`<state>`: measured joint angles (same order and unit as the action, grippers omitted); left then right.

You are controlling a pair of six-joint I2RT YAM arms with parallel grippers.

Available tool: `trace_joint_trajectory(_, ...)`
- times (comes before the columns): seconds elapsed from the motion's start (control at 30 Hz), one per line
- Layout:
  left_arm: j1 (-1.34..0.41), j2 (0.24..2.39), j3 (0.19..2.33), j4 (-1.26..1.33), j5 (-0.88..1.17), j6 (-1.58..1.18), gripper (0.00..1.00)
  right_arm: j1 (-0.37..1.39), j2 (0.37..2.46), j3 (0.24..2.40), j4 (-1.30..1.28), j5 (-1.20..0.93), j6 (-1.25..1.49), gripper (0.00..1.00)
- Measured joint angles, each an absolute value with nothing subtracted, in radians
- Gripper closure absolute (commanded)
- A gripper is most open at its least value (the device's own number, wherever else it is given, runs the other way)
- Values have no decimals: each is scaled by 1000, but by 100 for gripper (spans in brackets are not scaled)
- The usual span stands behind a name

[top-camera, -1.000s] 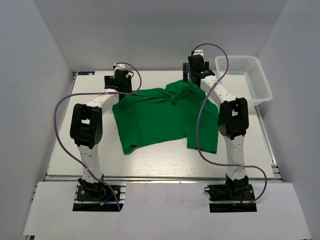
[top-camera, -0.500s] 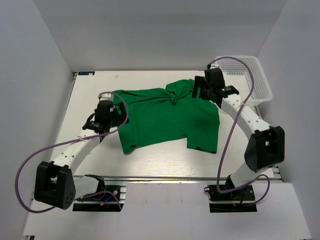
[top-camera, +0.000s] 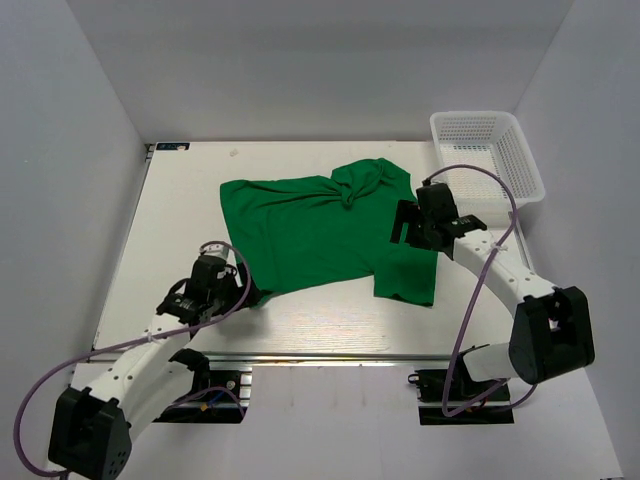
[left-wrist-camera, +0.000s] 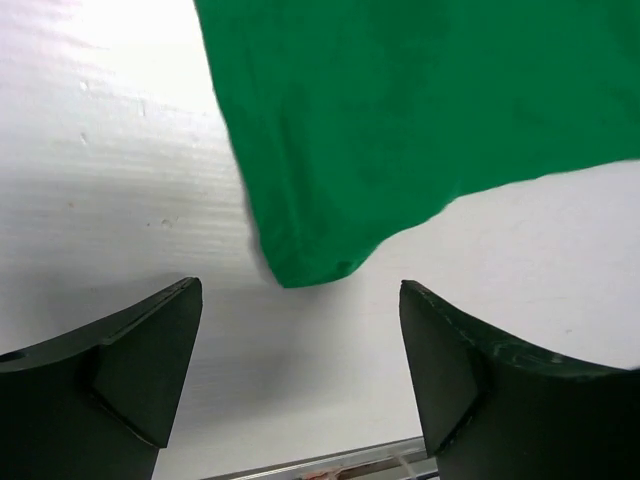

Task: Fold and stack the t-shirts
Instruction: Flatten out the tshirt

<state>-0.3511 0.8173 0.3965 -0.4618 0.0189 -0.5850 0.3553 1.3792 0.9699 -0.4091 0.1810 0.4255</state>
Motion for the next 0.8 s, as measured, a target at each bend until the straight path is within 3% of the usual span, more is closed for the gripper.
trace_joint_trajectory(0.1, -359, 869, 377, -448, 32, -591, 24, 355, 1354, 943, -411, 178, 437, 10)
trace_joint_trajectory(0.33, -379, 919, 351, -389, 32, -580, 35, 355, 1293, 905, -418, 179, 445, 10)
trace_joint_trajectory(0.47, -382, 962, 349, -334, 13, -564, 55, 355, 1250, 871, -428, 178, 453, 10)
trace_joint_trajectory(0.53, -382, 998, 350, -295, 4, -556, 58, 355, 1229, 853, -445, 177, 458, 10)
trace_joint_trajectory(0.63, -386, 1037, 353, -244, -3, -542, 74, 355, 1194, 817, -469, 177, 467, 10)
trace_joint_trajectory(0.67, -387, 1047, 353, -232, -3, -536, 90, 354, 1182, 802, -476, 176, 470, 10)
trace_joint_trajectory(0.7, -388, 1055, 353, -220, -3, -534, 98, 354, 1173, 788, -483, 176, 472, 10)
trace_joint_trajectory(0.8, -390, 1060, 353, -205, 0, -515, 100, 353, 1152, 744, -516, 174, 488, 10)
